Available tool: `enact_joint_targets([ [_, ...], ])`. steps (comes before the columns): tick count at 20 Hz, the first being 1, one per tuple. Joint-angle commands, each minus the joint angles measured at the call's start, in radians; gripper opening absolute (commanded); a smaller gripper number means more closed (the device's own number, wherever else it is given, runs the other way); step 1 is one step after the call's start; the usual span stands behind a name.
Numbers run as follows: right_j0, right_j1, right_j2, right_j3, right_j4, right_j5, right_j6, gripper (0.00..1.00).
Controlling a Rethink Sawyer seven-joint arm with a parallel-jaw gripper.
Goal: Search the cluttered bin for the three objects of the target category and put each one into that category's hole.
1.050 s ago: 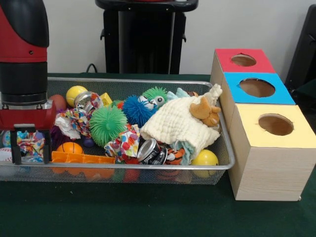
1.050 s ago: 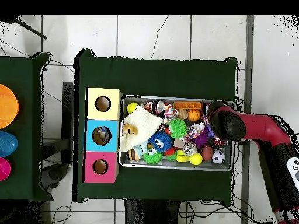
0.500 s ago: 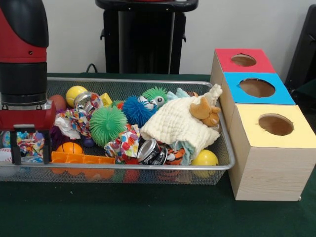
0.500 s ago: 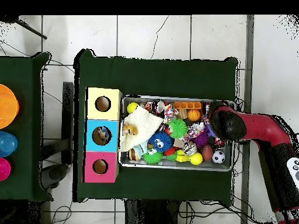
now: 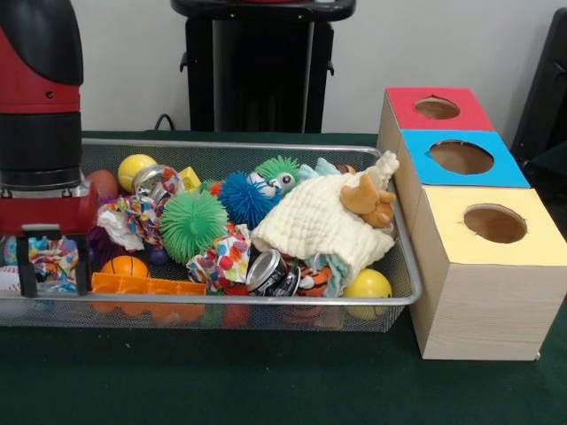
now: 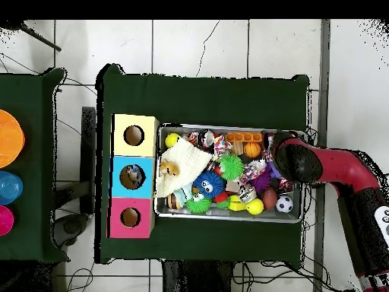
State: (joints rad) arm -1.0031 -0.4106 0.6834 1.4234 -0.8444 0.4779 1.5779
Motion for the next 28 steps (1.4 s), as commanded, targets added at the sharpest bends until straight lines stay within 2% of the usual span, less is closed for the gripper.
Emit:
enact_joint_targets([
  [1,-0.019,0.279,-0.034,-0.151,-0.149,-0.133,-0.162,0.00],
  [12,-0.015,0.259,-0.030,-0.139,-0.142,-0.093,-0.188,0.00],
  [18,0.002,0.229,-0.046,-0.127,-0.126,-0.064,-0.159,0.00],
  [25,0.021,0.128,-0.057,-0.062,-0.077,0.001,-0.117,0.00],
  [28,0.023,0.118,-0.057,-0.060,-0.071,0.011,-0.115,0.00],
])
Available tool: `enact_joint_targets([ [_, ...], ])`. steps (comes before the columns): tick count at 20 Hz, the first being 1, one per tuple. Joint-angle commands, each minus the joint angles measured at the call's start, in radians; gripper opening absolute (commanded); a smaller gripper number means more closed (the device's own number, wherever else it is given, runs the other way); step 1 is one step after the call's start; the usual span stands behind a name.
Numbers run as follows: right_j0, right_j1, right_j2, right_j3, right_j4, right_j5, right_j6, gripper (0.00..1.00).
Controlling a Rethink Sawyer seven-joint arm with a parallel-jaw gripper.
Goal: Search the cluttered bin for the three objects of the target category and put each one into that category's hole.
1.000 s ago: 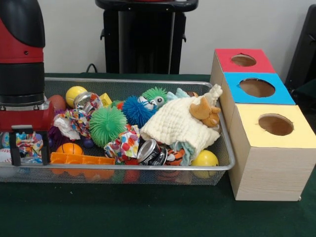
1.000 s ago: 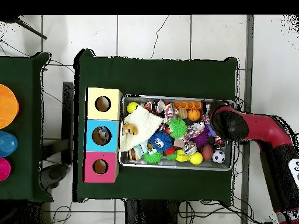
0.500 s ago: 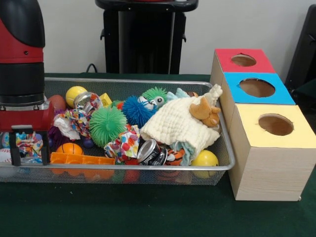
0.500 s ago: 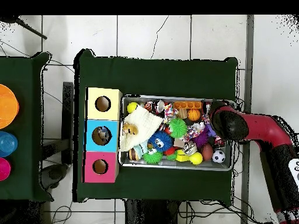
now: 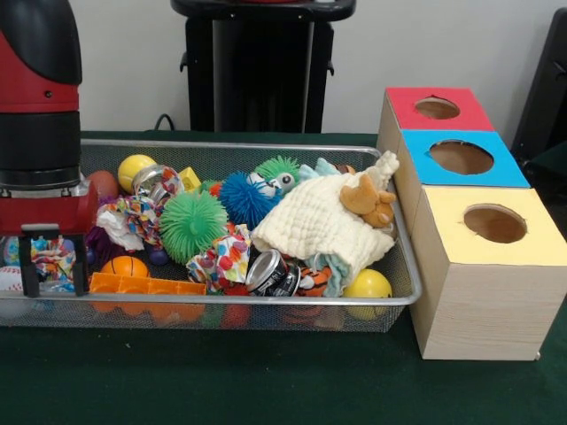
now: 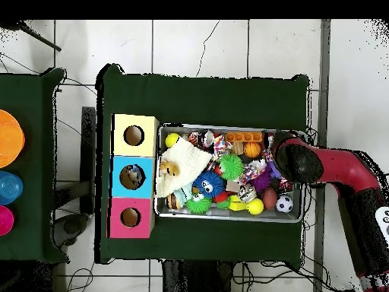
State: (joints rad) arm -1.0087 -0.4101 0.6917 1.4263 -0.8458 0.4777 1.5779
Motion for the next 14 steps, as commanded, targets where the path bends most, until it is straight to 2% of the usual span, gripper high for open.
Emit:
enact_joint_targets([
  [1,0.029,0.119,-0.065,-0.064,-0.067,0.014,-0.116,0.00],
  [12,0.031,0.114,-0.068,-0.062,-0.061,0.021,-0.119,0.00],
  [13,0.030,0.115,-0.068,-0.062,-0.061,0.022,-0.122,1.00],
  [14,0.023,0.119,-0.060,-0.060,-0.058,0.018,-0.130,1.00],
])
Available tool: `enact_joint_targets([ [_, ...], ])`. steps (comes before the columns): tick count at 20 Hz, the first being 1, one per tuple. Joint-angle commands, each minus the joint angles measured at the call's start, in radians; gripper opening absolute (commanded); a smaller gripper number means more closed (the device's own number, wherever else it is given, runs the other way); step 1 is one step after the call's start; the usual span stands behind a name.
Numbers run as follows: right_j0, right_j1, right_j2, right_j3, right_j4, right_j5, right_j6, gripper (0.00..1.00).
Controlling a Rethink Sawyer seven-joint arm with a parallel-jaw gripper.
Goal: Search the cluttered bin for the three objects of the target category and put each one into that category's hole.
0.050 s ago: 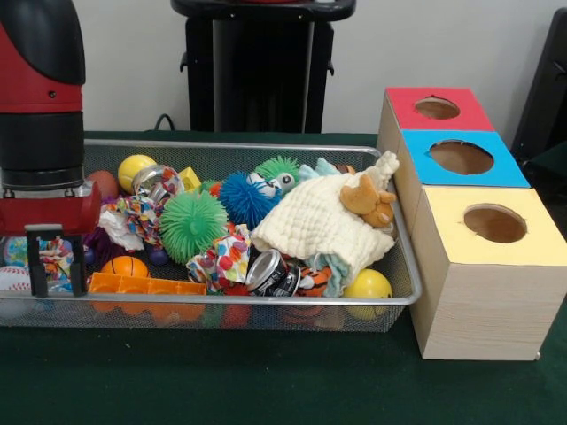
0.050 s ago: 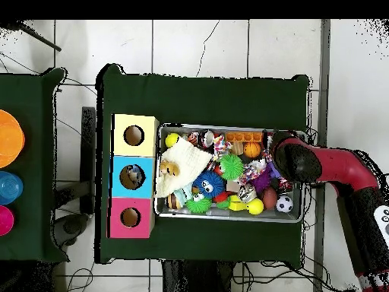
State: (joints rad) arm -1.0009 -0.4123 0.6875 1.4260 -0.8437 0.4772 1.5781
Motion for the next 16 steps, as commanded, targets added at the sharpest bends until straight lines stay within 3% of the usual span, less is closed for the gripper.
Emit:
enact_joint_targets([
  [1,0.007,0.126,-0.049,-0.057,-0.057,0.016,-0.138,1.00],
  [11,0.001,0.145,-0.044,-0.074,-0.071,0.004,-0.159,1.00],
  [16,0.008,0.153,-0.051,-0.090,-0.113,0.000,-0.206,1.00],
])
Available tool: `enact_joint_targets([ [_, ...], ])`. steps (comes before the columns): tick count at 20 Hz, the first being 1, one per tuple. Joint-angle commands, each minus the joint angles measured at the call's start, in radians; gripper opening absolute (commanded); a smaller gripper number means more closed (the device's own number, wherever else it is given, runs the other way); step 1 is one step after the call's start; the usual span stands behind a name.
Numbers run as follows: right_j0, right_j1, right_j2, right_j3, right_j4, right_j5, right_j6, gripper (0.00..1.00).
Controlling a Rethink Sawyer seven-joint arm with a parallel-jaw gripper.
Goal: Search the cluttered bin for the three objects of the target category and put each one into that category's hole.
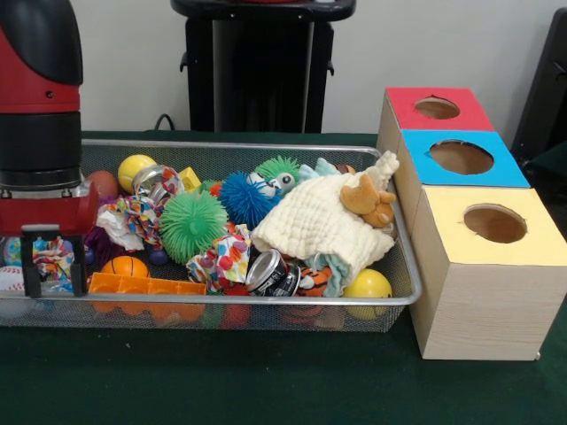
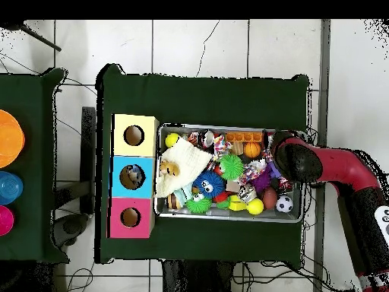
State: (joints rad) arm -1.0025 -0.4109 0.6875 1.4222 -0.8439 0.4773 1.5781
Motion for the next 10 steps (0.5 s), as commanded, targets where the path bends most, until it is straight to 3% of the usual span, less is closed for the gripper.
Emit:
enact_joint_targets([
  [1,0.004,0.152,-0.041,-0.082,-0.132,-0.007,-0.248,1.00],
  [5,-0.031,0.159,0.023,-0.054,-0.175,0.009,-0.468,1.00],
  [10,-0.062,0.173,0.070,-0.027,-0.178,0.023,-0.588,1.00],
])
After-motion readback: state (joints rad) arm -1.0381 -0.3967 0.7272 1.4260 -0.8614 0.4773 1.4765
